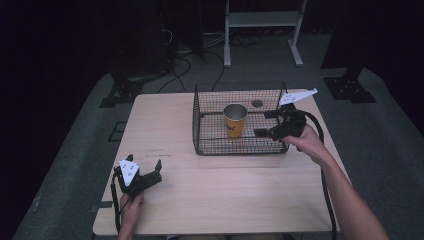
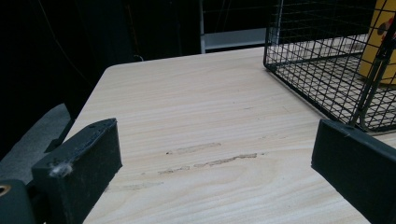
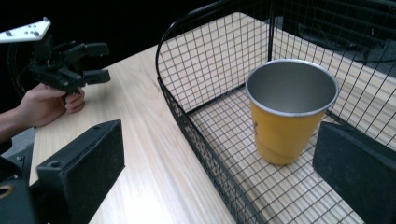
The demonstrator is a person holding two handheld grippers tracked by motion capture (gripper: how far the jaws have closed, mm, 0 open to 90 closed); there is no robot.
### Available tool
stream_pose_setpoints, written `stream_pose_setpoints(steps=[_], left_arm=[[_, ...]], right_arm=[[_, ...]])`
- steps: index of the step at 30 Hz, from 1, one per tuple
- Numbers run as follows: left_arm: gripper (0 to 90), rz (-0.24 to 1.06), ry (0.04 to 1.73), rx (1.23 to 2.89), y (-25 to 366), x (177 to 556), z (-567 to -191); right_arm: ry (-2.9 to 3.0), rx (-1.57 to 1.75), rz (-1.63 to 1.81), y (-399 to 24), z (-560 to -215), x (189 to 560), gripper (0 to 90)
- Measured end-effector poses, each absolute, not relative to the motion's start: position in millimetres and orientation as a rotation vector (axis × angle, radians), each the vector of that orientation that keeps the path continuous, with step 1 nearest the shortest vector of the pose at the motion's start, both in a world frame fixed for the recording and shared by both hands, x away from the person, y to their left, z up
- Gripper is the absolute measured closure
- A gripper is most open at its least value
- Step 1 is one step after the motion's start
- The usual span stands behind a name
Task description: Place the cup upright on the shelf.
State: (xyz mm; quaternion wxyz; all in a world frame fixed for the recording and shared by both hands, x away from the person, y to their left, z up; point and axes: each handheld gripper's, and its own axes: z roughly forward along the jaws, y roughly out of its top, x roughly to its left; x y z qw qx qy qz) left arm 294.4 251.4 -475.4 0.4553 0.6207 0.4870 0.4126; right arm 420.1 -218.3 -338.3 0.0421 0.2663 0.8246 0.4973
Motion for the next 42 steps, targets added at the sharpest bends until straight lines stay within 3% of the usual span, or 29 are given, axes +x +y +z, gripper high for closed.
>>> stream_pose_setpoints(steps=[42], left_arm=[[0.8, 1.018, 1.204, 1.534, 252, 294, -475]], right_arm=[[2.506, 0.880, 1.557, -264, -383, 371, 1.8]])
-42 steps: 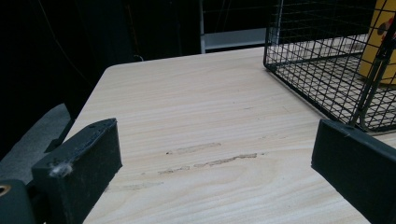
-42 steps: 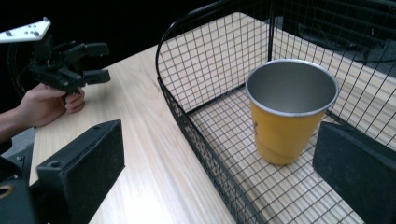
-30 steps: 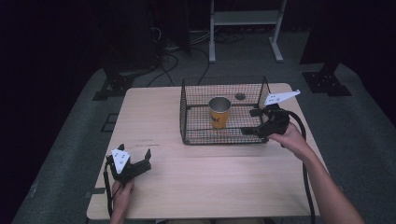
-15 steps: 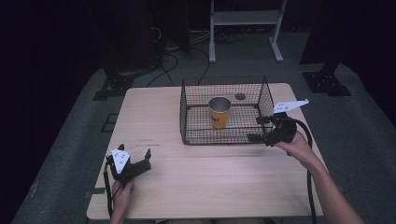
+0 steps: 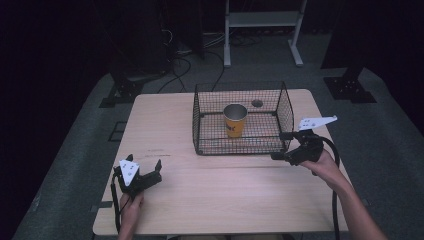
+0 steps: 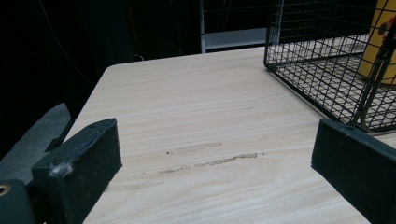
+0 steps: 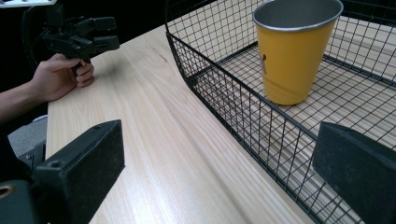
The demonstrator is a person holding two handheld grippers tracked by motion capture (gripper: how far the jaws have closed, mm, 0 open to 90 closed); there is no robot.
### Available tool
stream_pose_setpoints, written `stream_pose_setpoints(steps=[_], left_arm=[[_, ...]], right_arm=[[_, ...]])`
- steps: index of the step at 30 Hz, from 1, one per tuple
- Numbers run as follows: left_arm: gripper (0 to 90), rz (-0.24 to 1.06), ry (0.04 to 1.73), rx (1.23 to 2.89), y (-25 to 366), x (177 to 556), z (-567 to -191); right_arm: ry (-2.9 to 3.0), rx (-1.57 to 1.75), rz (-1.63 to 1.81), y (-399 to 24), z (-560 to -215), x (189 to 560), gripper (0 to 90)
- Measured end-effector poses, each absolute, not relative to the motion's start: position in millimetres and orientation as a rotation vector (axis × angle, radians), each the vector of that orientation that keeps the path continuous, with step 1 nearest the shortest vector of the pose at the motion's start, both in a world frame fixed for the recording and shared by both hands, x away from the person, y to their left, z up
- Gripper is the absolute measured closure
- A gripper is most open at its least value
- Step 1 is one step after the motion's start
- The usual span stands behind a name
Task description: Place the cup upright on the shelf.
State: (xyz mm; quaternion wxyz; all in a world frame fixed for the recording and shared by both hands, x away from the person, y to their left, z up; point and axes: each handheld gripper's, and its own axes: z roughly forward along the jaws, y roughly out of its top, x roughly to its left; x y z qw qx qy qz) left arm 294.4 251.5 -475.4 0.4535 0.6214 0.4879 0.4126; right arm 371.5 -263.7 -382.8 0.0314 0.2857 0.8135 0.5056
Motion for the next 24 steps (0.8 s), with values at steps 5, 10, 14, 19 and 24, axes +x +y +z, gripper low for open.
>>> stream_pose_setpoints(steps=[5, 10, 14, 19, 24], left_arm=[[0.8, 1.020, 1.204, 1.534, 251, 294, -475], [0.8, 1.020, 1.204, 1.534, 251, 294, -475], [0.8, 1.020, 1.204, 1.534, 251, 294, -475], [0.8, 1.020, 1.205, 1.533, 251, 294, -475], [0.8, 1.022, 1.205, 1.534, 251, 294, -475]], right_arm=[[2.504, 0.895, 1.557, -269, -390, 367, 1.8], [2.499, 0.916, 1.566, -273, -397, 362, 1.8], [2.495, 0.927, 1.569, -277, -400, 359, 1.8], [2.493, 0.942, 1.565, -281, -405, 356, 1.8], [2.485, 0.952, 1.569, -285, -408, 352, 1.8]])
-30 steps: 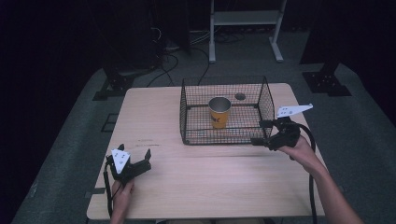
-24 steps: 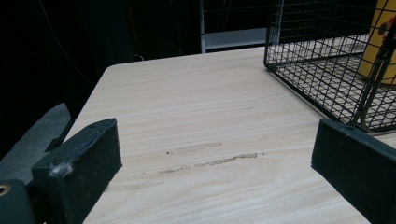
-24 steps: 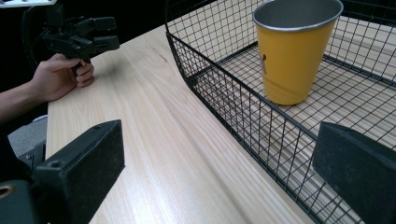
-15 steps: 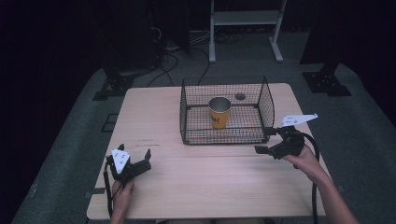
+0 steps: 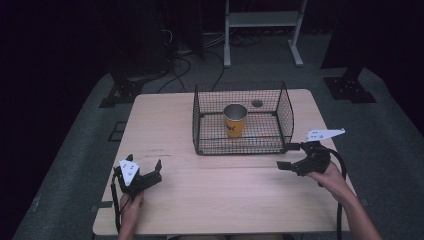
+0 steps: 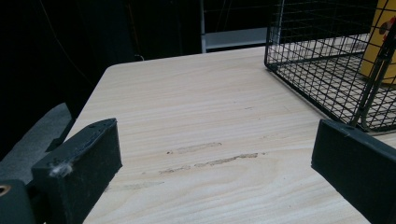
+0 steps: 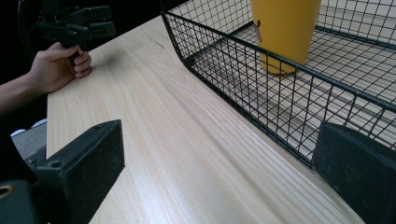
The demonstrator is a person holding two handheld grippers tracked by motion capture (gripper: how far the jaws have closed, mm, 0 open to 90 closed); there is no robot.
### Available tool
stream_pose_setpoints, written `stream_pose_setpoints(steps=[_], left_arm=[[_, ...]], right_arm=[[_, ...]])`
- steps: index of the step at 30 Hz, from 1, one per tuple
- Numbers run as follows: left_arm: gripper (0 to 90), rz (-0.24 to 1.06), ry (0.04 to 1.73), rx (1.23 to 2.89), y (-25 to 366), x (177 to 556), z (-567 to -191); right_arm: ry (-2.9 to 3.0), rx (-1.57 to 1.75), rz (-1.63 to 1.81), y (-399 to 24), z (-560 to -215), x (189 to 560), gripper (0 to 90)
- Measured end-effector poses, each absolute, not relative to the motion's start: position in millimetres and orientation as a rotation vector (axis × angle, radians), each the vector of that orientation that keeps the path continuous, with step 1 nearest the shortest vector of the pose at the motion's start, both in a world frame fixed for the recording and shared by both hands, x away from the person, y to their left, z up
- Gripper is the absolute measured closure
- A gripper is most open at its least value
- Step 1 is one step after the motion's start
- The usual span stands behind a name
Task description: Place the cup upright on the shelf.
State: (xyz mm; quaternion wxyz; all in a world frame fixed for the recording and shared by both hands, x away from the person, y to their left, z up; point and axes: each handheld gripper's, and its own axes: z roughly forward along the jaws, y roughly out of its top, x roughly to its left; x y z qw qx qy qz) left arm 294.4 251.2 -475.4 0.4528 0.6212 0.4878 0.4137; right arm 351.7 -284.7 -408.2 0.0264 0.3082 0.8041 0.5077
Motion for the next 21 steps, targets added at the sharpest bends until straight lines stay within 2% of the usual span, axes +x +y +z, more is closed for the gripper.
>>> stream_pose_setpoints(steps=[21], left_arm=[[0.8, 1.029, 1.208, 1.538, 250, 295, -475]], right_arm=[[2.401, 1.007, 1.603, -305, -430, 319, 1.8]])
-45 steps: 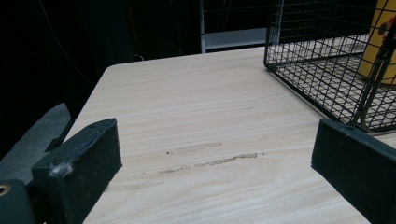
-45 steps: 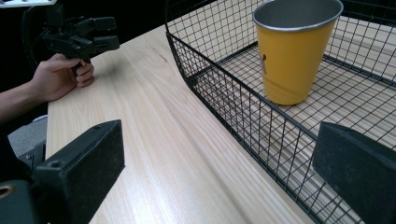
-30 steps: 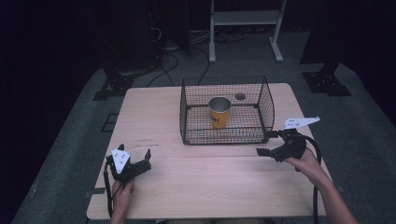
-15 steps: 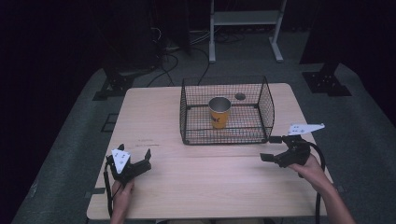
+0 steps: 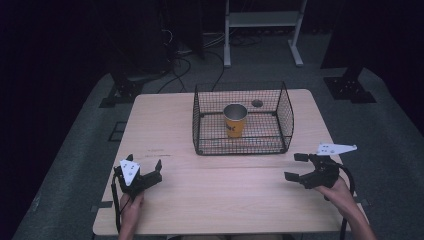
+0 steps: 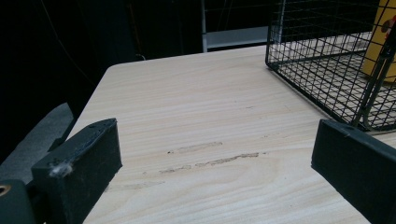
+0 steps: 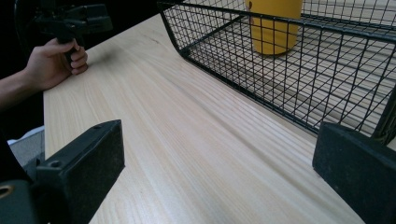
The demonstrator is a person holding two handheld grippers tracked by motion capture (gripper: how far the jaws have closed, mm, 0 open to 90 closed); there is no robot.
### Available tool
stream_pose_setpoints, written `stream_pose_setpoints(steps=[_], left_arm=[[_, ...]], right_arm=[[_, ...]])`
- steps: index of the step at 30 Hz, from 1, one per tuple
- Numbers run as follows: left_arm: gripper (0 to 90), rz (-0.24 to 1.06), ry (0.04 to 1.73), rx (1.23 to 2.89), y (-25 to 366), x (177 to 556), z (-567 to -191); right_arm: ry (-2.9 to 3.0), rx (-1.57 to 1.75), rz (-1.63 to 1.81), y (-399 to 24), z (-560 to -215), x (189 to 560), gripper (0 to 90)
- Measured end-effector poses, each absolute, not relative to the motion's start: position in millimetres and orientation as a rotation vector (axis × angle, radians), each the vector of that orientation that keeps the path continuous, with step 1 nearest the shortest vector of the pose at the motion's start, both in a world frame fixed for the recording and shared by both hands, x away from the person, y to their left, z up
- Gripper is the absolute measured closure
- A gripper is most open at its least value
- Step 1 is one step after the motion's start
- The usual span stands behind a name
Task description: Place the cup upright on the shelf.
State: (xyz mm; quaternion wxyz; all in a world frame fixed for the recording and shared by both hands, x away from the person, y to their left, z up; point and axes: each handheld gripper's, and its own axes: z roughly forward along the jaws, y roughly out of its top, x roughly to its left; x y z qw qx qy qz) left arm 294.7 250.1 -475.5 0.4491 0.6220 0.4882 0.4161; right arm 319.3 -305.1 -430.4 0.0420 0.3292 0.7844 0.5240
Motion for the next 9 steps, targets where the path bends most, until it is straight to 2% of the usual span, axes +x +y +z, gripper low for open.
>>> stream_pose_setpoints(steps=[9], left_arm=[[0.8, 1.028, 1.209, 1.538, 250, 295, -475]], right_arm=[[2.322, 1.063, 1.659, -308, -452, 292, 1.8]])
